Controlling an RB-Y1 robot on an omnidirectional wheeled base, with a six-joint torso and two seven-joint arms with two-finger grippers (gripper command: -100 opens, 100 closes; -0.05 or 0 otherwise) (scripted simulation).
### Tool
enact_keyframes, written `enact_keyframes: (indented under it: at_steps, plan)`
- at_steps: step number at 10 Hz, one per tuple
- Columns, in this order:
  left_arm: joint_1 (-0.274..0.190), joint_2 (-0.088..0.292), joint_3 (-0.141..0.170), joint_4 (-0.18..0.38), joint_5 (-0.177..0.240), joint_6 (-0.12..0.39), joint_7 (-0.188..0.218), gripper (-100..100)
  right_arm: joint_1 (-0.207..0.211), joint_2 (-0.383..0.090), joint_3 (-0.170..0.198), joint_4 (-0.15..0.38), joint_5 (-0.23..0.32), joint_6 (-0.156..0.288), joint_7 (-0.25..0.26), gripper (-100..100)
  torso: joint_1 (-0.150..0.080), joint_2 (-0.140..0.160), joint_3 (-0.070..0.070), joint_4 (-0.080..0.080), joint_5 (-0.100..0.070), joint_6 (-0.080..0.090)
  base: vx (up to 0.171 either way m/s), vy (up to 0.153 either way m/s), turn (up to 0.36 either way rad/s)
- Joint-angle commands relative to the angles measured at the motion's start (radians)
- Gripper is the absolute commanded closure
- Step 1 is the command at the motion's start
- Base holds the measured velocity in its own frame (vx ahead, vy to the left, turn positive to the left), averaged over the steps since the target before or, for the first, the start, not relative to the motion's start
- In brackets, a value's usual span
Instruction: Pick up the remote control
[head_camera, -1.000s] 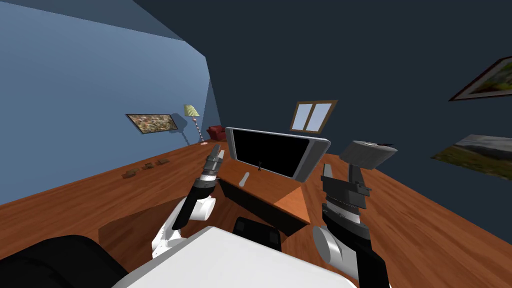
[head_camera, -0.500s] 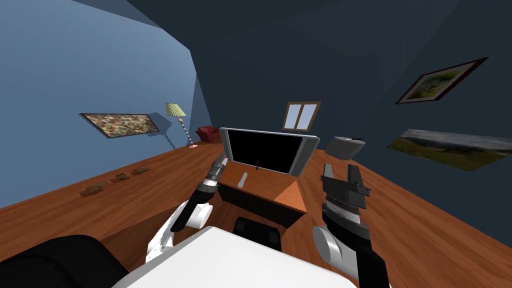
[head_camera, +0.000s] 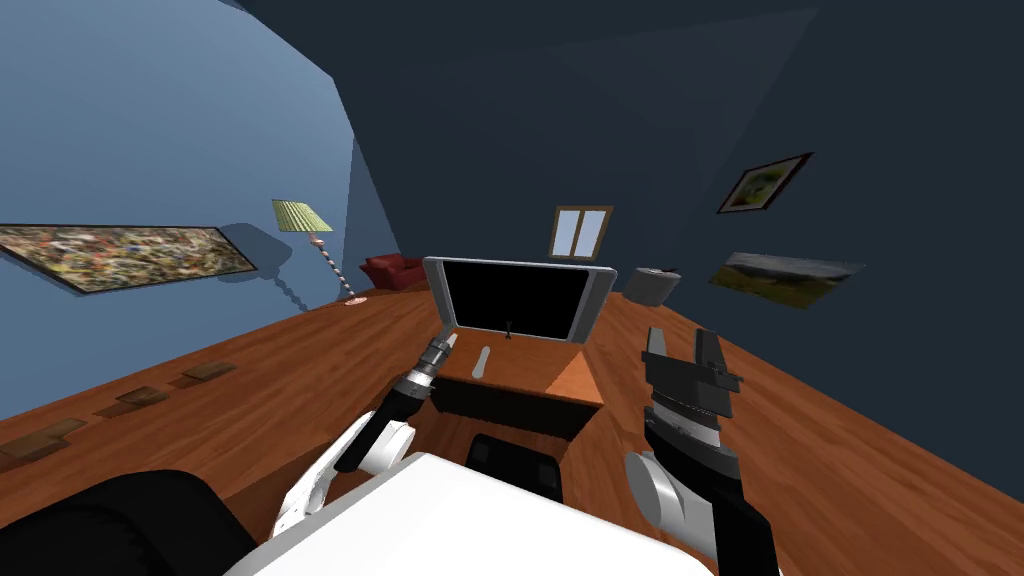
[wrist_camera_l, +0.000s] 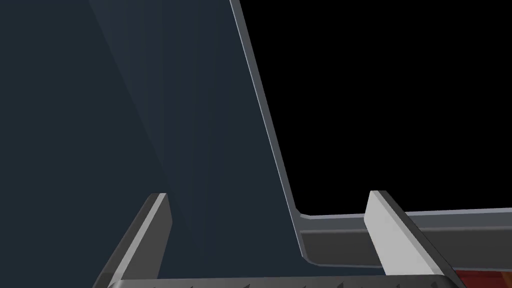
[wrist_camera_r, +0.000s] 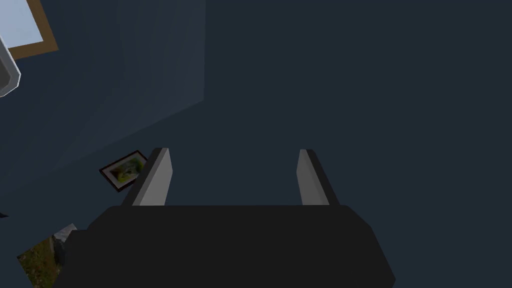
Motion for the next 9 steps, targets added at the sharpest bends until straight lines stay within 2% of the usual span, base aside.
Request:
enact_keyframes:
  at_steps: [1, 2, 3, 4, 5, 6, 7, 8, 9]
  plan:
    - [0.034, 0.05, -0.032, 0.049, 0.03, 0.019, 0.016, -100, 0.0, 0.0, 0.0, 0.0, 0.0, 0.0, 0.0, 0, 0.0, 0.0, 0.0, 0.0, 0.0, 0.0, -0.052, 0.101, -0.465]
    - [0.054, 0.082, -0.052, 0.074, 0.052, 0.025, 0.028, -100, 0.0, 0.0, 0.0, 0.0, 0.0, 0.0, 0.0, 0, 0.002, 0.001, 0.001, 0.0, 0.0, 0.0, -0.071, 0.127, -0.425]
    - [0.054, 0.092, -0.052, 0.094, 0.052, 0.025, 0.028, -100, 0.0, 0.0, 0.0, 0.0, 0.0, 0.0, 0.0, 0, 0.004, 0.003, 0.002, 0.001, 0.001, 0.0, -0.047, 0.098, -0.213]
    - [0.074, 0.131, -0.075, 0.142, 0.074, 0.031, 0.041, -100, 0.0, 0.0, 0.0, 0.0, 0.0, 0.0, 0.0, 0, 0.003, 0.001, 0.001, 0.001, 0.001, -0.001, -0.03, 0.075, -0.407]
    - [0.074, 0.131, -0.075, 0.142, 0.074, 0.031, 0.041, -100, 0.0, 0.0, 0.0, 0.0, 0.0, 0.0, 0.0, 0, 0.002, 0.0, 0.0, 0.0, 0.0, 0.0, -0.025, 0.053, -0.16]
    - [0.093, 0.169, -0.098, 0.185, 0.096, 0.037, 0.055, -100, 0.0, 0.0, 0.0, 0.0, 0.0, 0.0, 0.0, 0, 0.0, -0.001, 0.0, 0.0, 0.0, -0.001, -0.029, 0.049, -0.356]
    - [0.093, 0.169, -0.098, 0.191, 0.096, 0.037, 0.055, -100, 0.0, 0.0, 0.0, 0.0, 0.0, 0.0, 0.0, 0, 0.0, -0.001, 0.0, 0.0, 0.0, 0.0, -0.026, 0.046, -0.194]
    - [0.111, 0.206, -0.123, 0.233, 0.118, 0.042, 0.068, -100, 0.0, 0.0, 0.0, 0.0, 0.0, 0.0, 0.0, 0, 0.0, -0.001, -0.001, 0.0, 0.0, -0.001, -0.034, 0.037, -0.42]
    - [0.111, 0.206, -0.123, 0.242, 0.118, 0.042, 0.068, -100, 0.0, 0.0, 0.0, 0.0, 0.0, 0.0, 0.0, 0, -0.001, -0.001, 0.0, 0.0, 0.0, 0.0, -0.037, 0.043, -0.182]
